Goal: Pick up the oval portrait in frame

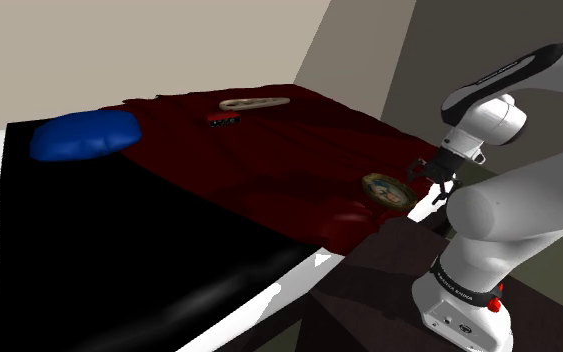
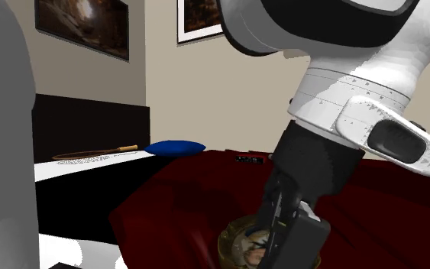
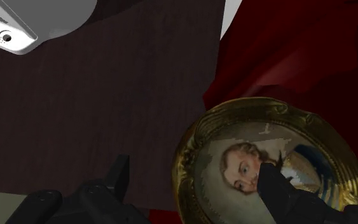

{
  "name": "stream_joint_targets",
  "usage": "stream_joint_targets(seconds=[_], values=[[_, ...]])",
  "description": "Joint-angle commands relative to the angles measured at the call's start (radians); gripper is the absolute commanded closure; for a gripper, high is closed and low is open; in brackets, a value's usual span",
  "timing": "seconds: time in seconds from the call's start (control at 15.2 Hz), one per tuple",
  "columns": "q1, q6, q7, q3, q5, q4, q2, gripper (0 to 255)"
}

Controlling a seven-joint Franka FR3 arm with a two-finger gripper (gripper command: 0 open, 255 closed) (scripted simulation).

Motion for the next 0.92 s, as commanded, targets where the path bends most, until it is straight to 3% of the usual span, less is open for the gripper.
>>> stream_joint_targets(seconds=[0.0, 0.2, 0.26, 0.86], values=[[0.010, 0.035, -0.016, -0.010, 0.011, -0.010, 0.027, 0], [0.021, 0.064, -0.033, -0.020, 0.023, -0.016, 0.054, 0], [0.021, 0.063, -0.034, -0.021, 0.024, -0.013, 0.055, 255], [0.021, 0.064, -0.033, -0.020, 0.023, -0.016, 0.054, 255]])
